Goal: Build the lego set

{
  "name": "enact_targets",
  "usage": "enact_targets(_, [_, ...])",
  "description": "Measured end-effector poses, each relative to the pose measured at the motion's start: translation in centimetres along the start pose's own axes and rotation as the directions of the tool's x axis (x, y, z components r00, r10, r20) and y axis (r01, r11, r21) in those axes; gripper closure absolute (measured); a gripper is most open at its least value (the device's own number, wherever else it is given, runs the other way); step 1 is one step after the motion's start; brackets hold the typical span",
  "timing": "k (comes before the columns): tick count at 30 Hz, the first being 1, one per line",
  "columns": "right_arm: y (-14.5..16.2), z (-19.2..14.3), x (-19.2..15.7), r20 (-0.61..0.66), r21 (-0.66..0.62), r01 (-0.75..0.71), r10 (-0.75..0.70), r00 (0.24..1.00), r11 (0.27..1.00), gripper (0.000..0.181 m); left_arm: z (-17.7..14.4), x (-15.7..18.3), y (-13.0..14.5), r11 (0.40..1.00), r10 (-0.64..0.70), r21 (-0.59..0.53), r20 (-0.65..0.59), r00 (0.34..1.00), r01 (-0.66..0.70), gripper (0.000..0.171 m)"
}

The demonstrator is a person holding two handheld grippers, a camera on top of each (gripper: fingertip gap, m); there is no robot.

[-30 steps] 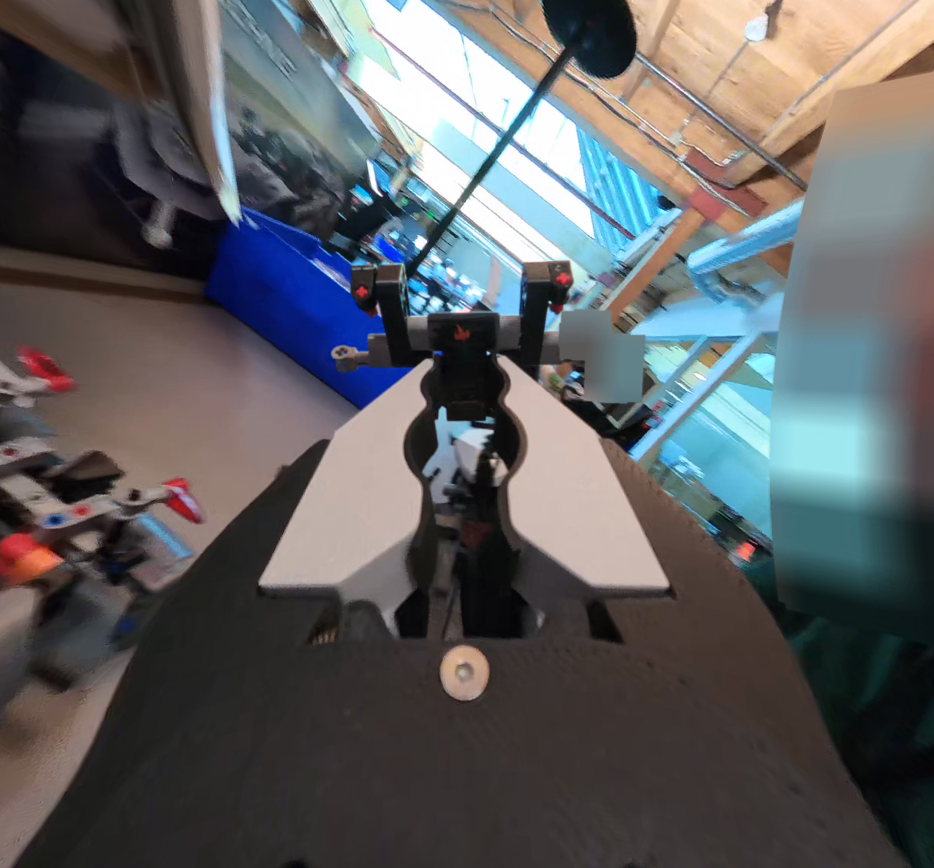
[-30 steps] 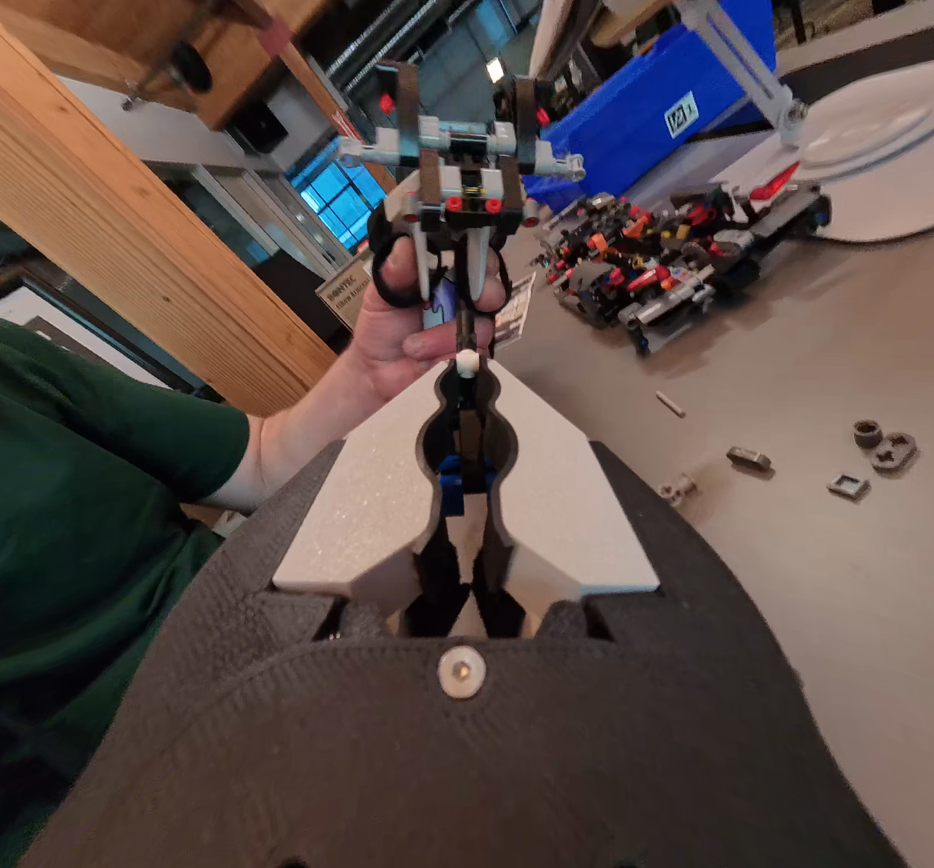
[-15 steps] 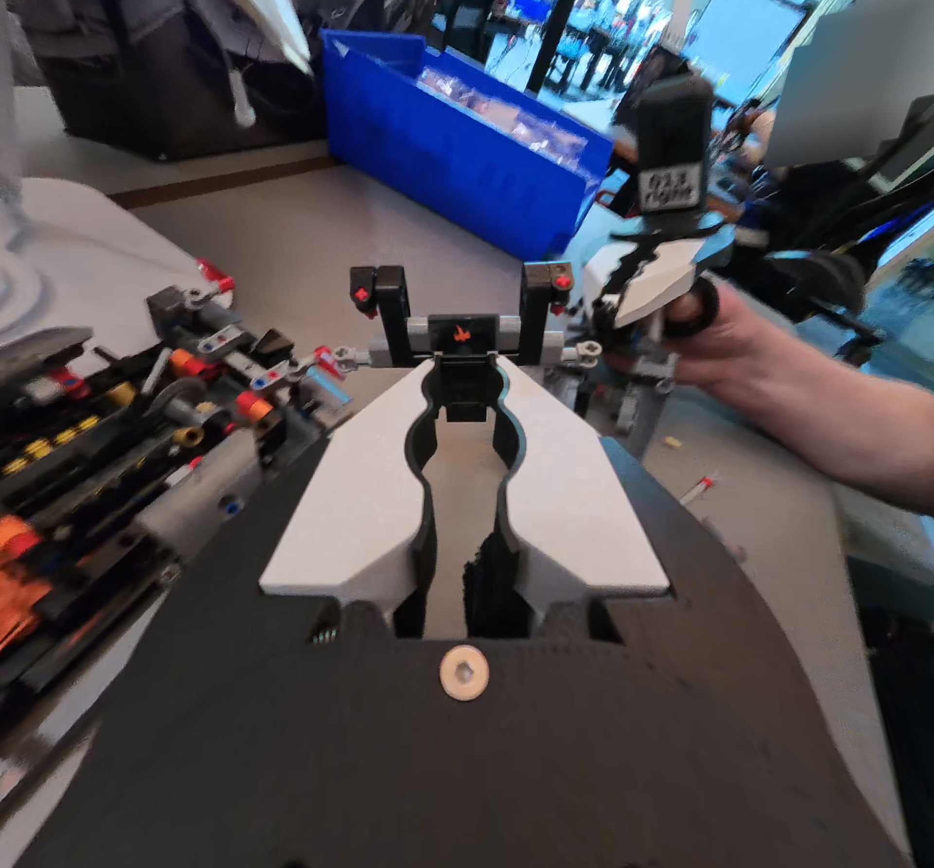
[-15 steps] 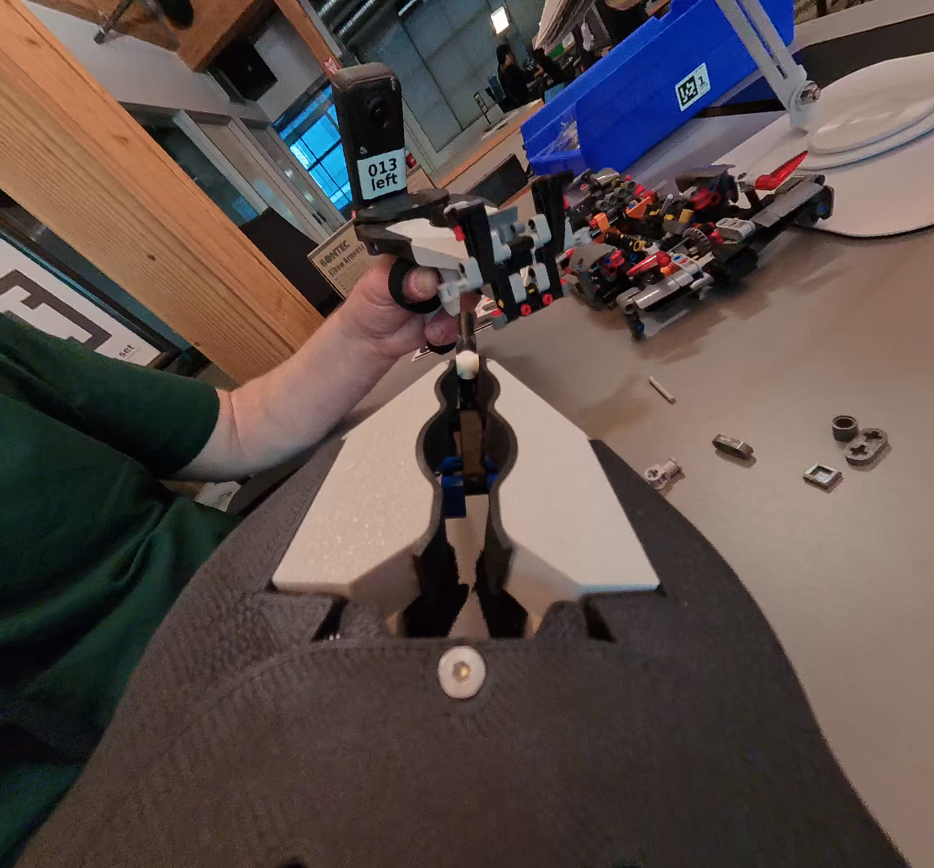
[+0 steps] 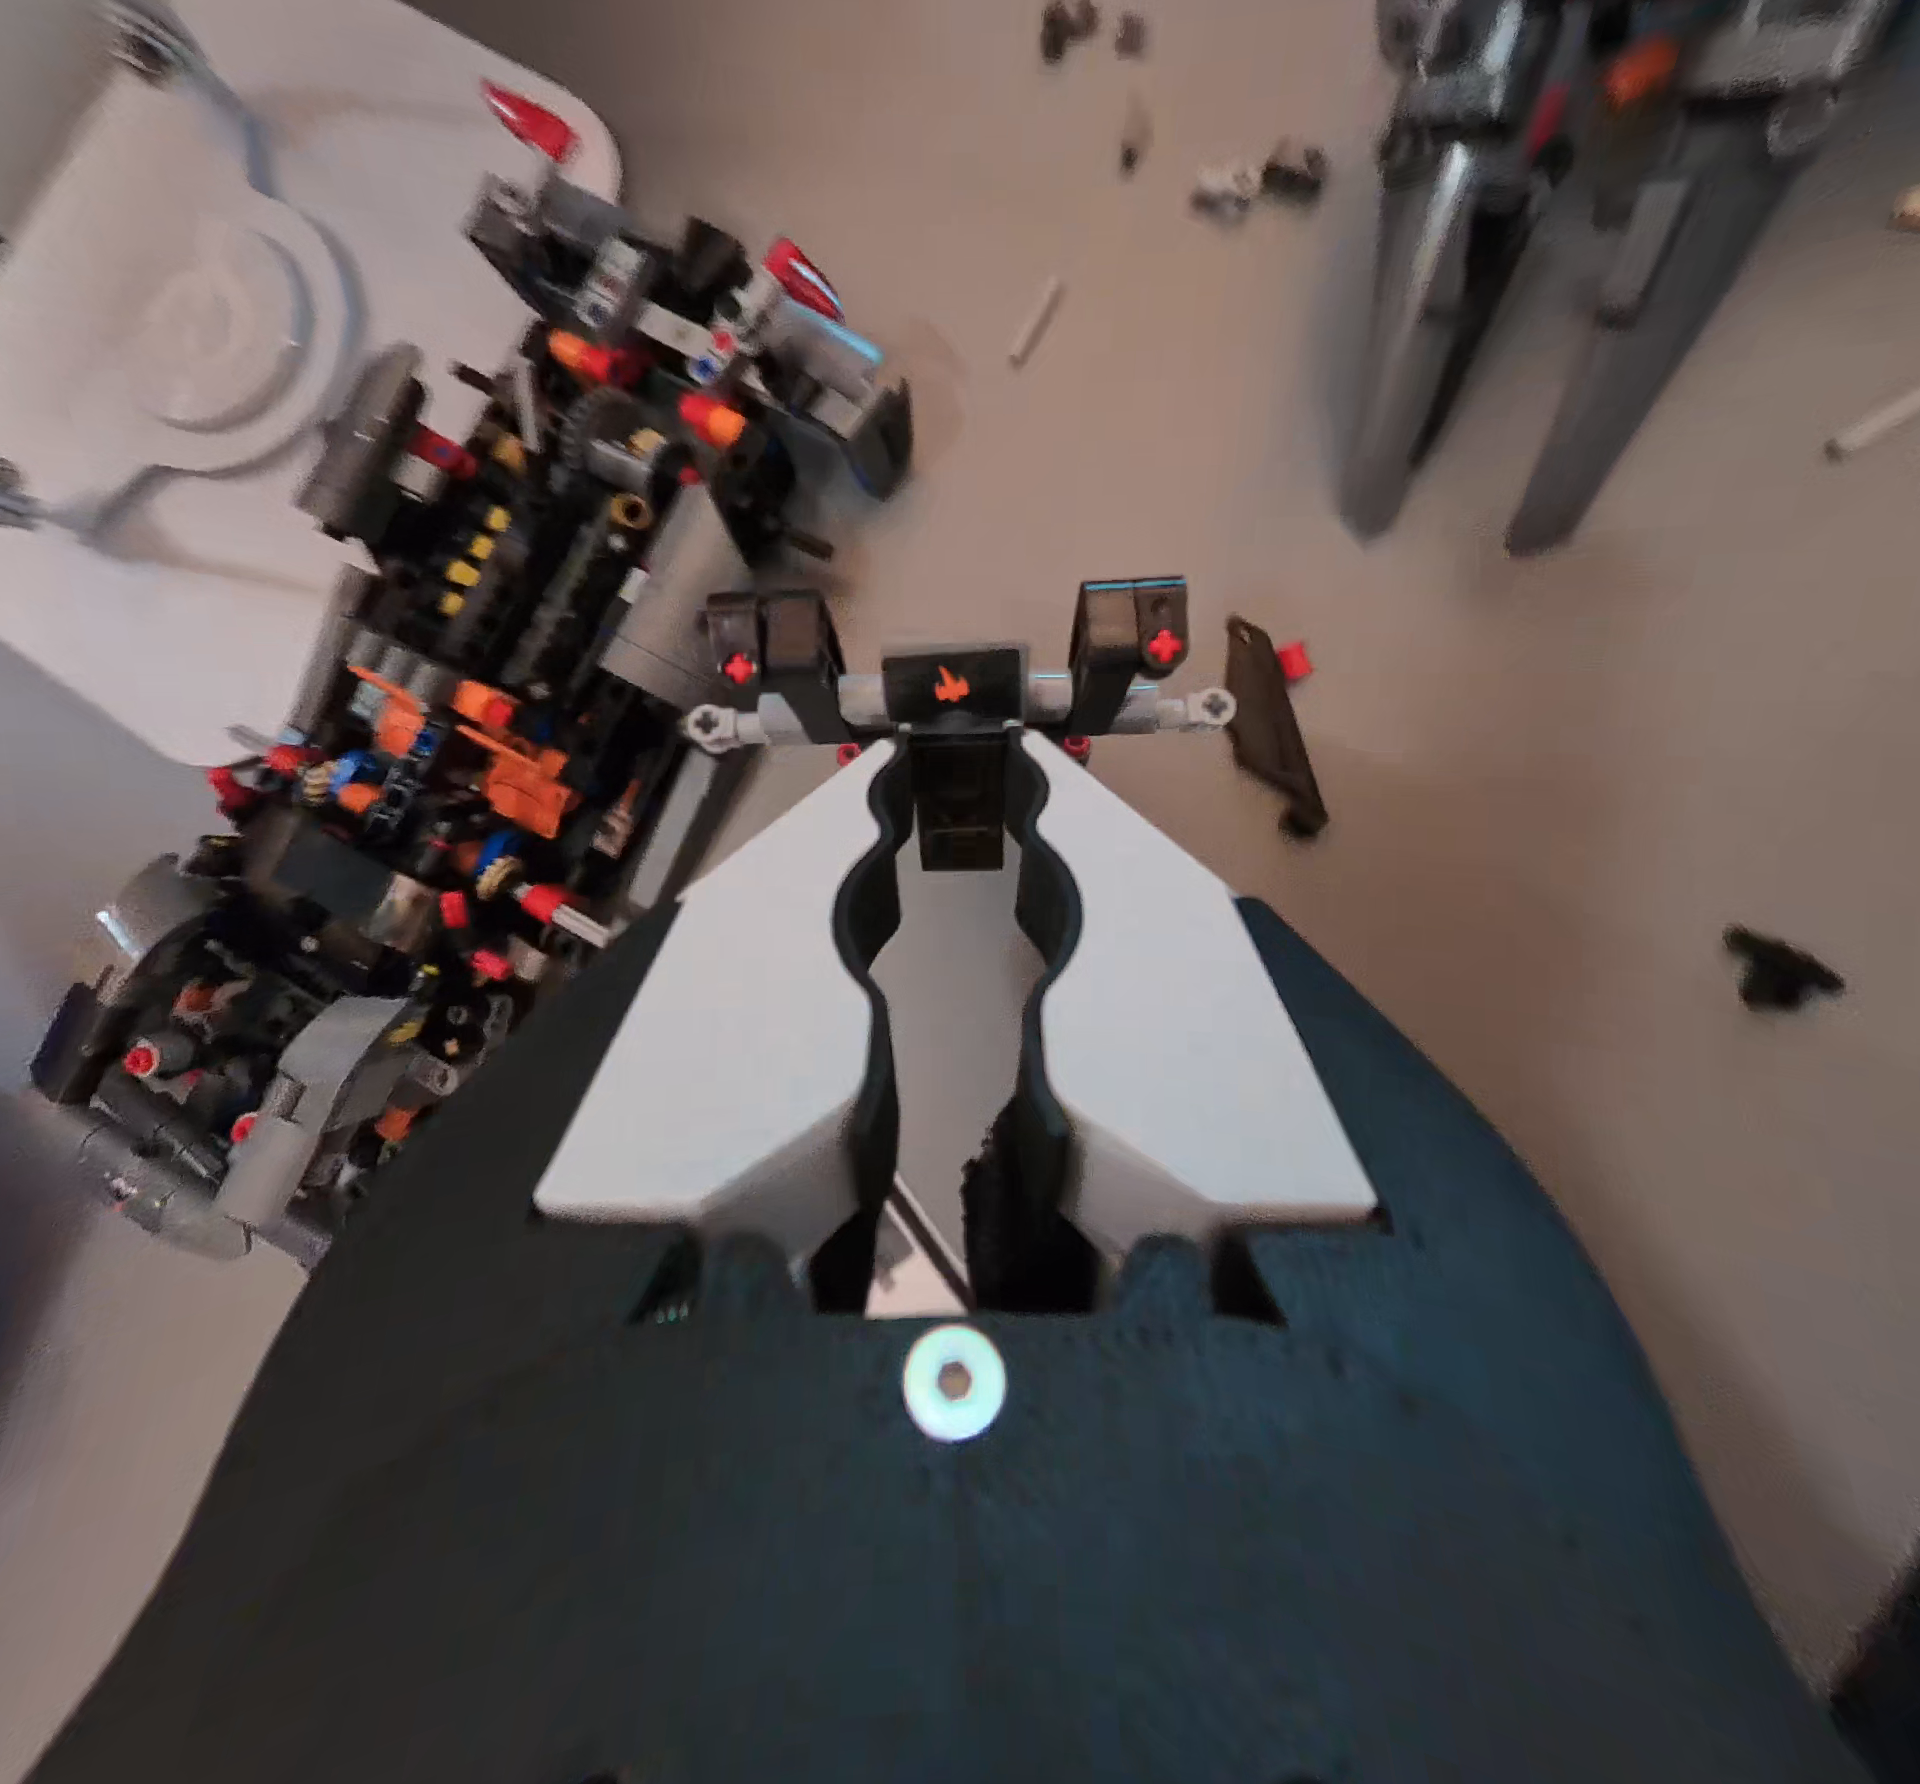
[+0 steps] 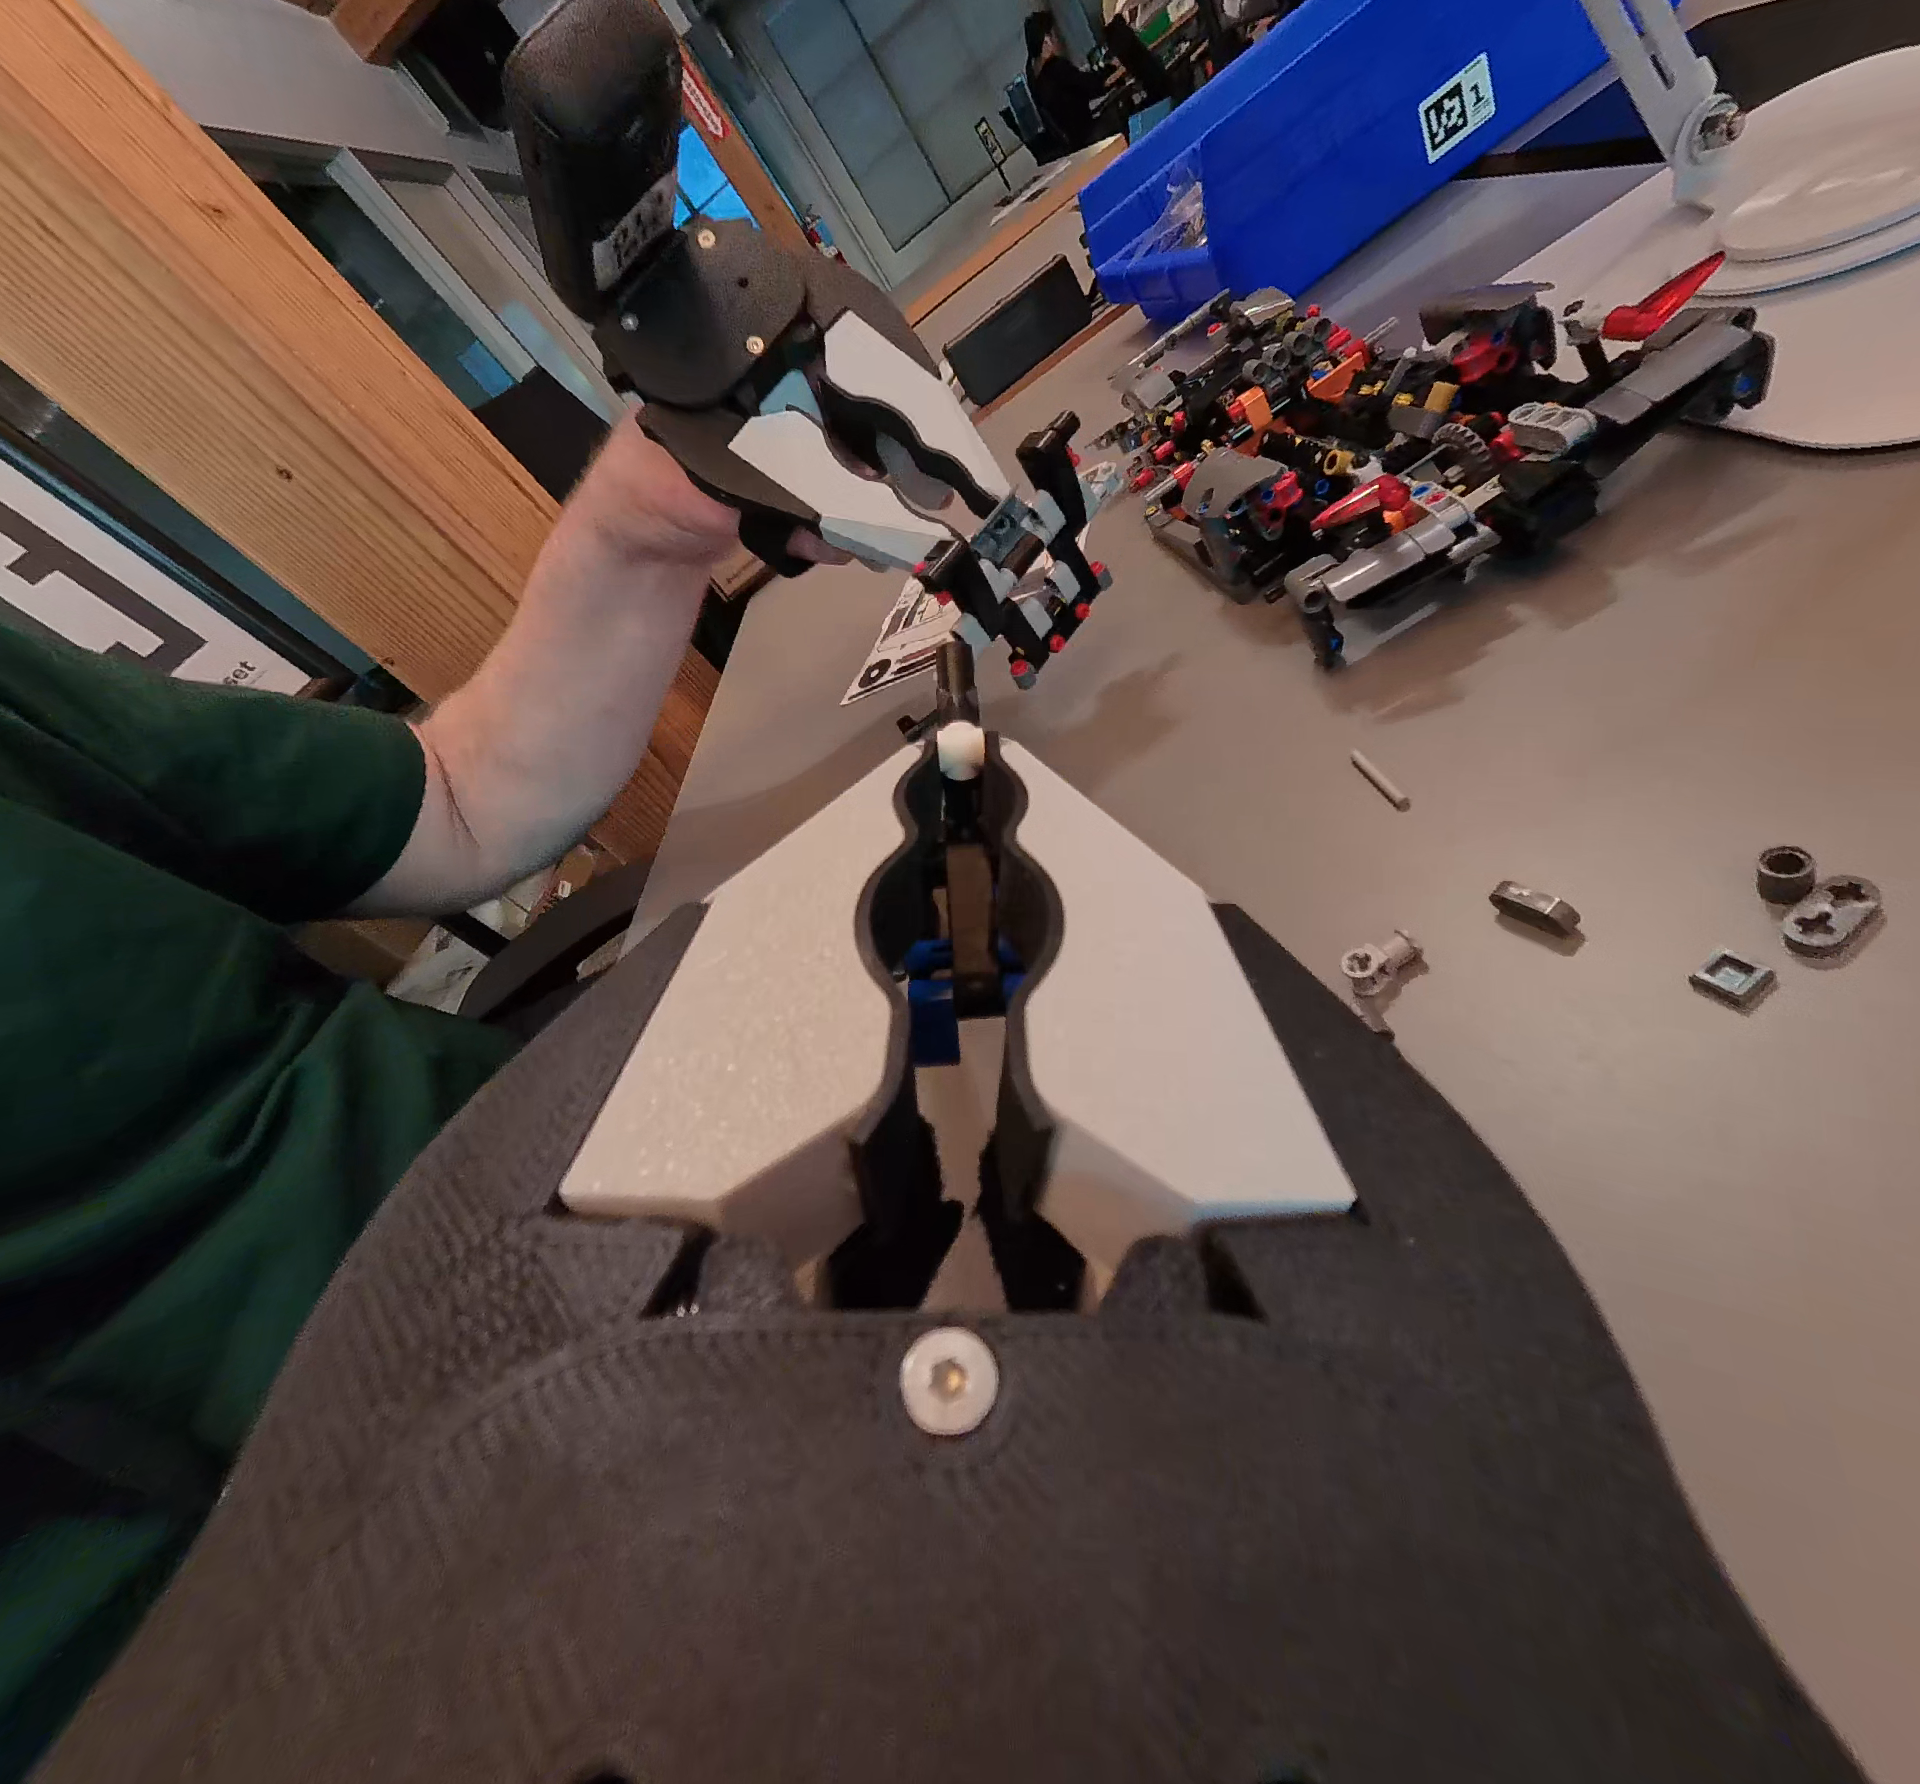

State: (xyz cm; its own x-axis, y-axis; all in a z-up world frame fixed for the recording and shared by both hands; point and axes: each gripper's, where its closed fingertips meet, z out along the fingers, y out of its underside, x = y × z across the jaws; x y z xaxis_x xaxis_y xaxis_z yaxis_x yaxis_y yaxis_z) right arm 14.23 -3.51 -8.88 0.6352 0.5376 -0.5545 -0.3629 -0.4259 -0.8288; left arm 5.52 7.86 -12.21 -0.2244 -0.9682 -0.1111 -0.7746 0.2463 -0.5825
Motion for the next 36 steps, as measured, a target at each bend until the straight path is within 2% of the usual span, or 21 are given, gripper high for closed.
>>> enact_targets(2, [0.2,0.1,0.0,-0.003,-0.008,0.002,-0.002,1.0,1.0,0.177,0.1,-0.4,0.6,0.993,0.072,-0.092,0.026,0.997,-0.07,0.157])
enact_targets(5, [0.2,0.1,0.0,0.001,-0.009,0.0,0.0,1.0,1.0,0.177,0.7,0.9,2.4,0.962,0.094,-0.247,-0.099,0.991,-0.116,0.157])
enact_targets(7, [0.2,0.2,-0.1,0.005,-0.011,0.001,-0.001,1.0,1.0,0.177,1.4,0.9,2.8,0.937,0.128,-0.311,-0.114,0.985,-0.158,0.157])
enact_targets(9, [0.3,0.2,-0.1,0.007,-0.015,-0.001,0.001,1.0,1.0,0.177,2.2,1.6,2.3,0.931,0.128,-0.319,-0.171,0.977,-0.178,0.157])
enact_targets(13, [0.3,0.2,0.0,0.008,-0.019,-0.009,0.009,1.0,1.0,0.177,3.9,1.4,2.3,0.9,0.168,-0.374,-0.176,0.97,-0.224,0.157])
enact_targets(15, [0.3,0.1,0.0,0.007,-0.019,-0.01,0.01,1.0,1.0,0.177,4.6,1.8,2.2,0.909,0.152,-0.359,-0.189,0.97,-0.212,0.156])
enact_targets(16, [0.3,0.1,0.0,0.003,-0.021,-0.013,0.013,1.0,1.0,0.177,4.7,1.8,2.1,0.917,0.14,-0.345,-0.186,0.972,-0.198,0.156])
enact_targets(19, [0.3,0.1,0.0,0.005,-0.018,-0.014,0.014,1.0,1.0,0.177,4.2,1.4,1.9,0.941,0.108,-0.305,-0.138,0.985,-0.146,0.134])
enact_targets(22, [0.1,0.2,-0.2,0.019,-0.004,-0.018,0.018,1.0,1.0,0.177,2.9,1.1,1.2,0.967,0.07,-0.239,-0.084,0.994,-0.088,0.124])
enact_targets(24, [-0.3,0.0,-0.5,0.043,0.025,-0.029,0.028,0.999,0.999,0.177,2.0,1.5,-0.3,0.989,0.043,-0.137,-0.059,0.997,-0.051,0.12])
enact_targets(27, [-1.4,-0.6,-1.2,0.082,0.086,-0.016,0.009,0.997,0.996,0.176,1.0,4.5,-3.5,0.998,0.041,0.061,-0.109,0.993,-0.034,0.108])
enact_targets(30, [-2.7,-1.5,-2.1,0.146,0.157,-0.019,-0.004,0.989,0.987,0.177,0.9,7.8,-6.3,0.976,0.016,0.215,-0.222,0.975,0.033,0.108])
enact_targets(33, [-3.9,-2.5,-3.5,0.208,0.221,0.012,-0.059,0.976,0.975,0.176,1.2,10.0,-7.6,0.951,-0.029,0.272,-0.401,0.916,0.149,0.108])
enact_targets(34, [-4.2,-2.8,-4.1,0.226,0.237,0.03,-0.085,0.97,0.971,0.176,1.1,10.4,-8.2,0.933,-0.047,0.294,-0.47,0.881,0.207,0.108])
enact_targets(36, [-4.7,-3.3,-5.0,0.252,0.265,0.059,-0.129,0.959,0.962,0.176,0.6,11.5,-9.0,0.896,-0.082,0.293,-0.631,0.772,0.334,0.108])
